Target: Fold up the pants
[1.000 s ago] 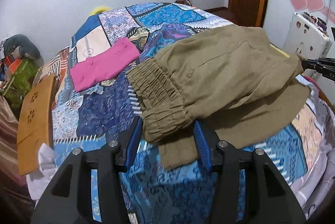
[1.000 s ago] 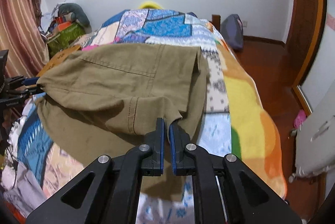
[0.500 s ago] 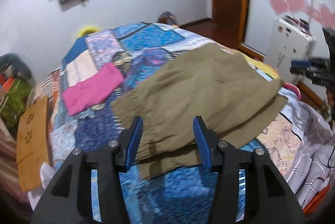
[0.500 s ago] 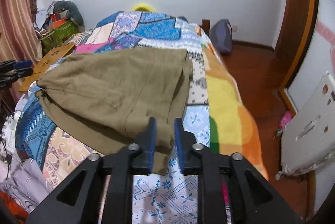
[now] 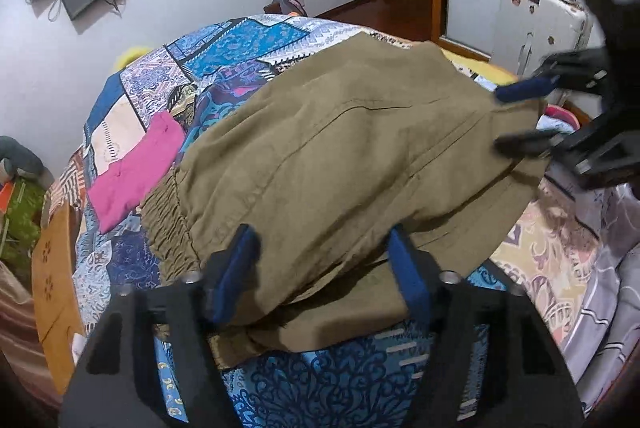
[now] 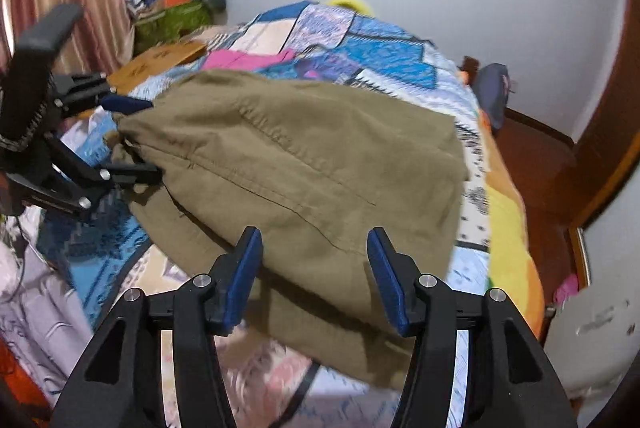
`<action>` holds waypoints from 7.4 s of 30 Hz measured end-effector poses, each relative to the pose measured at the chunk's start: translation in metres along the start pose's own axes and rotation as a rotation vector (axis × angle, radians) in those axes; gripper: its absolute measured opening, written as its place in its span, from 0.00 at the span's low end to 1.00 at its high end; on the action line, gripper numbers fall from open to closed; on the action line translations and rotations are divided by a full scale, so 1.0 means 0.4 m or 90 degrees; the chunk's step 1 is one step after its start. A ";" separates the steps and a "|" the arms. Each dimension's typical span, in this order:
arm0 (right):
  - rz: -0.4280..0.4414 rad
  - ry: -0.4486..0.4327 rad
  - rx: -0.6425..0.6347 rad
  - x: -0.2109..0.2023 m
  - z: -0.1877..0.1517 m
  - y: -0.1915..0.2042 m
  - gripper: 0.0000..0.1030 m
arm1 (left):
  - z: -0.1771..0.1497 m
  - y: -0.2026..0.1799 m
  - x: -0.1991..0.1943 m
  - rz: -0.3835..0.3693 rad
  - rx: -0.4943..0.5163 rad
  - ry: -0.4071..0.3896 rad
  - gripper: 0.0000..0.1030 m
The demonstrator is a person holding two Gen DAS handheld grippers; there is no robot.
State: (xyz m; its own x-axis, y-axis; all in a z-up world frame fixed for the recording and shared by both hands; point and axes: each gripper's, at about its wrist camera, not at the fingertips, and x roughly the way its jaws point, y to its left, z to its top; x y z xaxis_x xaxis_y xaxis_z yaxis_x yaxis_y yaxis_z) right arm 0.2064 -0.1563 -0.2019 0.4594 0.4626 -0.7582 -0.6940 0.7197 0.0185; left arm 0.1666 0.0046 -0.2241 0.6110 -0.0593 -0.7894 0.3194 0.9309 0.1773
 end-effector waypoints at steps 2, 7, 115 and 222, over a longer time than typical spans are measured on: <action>0.021 0.015 0.003 0.033 0.004 -0.004 0.49 | 0.004 0.002 -0.002 -0.009 0.002 0.000 0.53; 0.074 0.026 0.040 0.048 0.006 -0.009 0.15 | 0.001 0.005 -0.001 -0.018 -0.004 0.010 0.47; 0.058 0.006 0.124 0.139 0.273 -0.236 0.39 | 0.122 0.306 0.086 -0.026 -0.269 -0.003 0.74; 0.017 0.082 0.194 -0.025 -0.137 -0.066 0.55 | 0.174 -0.122 -0.233 0.103 -0.106 -0.155 0.29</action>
State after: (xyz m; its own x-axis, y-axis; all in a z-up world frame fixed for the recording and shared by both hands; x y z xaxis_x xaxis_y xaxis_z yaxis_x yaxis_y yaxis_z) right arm 0.1897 -0.2083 -0.2307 0.3558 0.4285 -0.8306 -0.4990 0.8385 0.2189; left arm 0.1444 -0.0604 -0.1181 0.8055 0.0279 -0.5920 0.0938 0.9803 0.1738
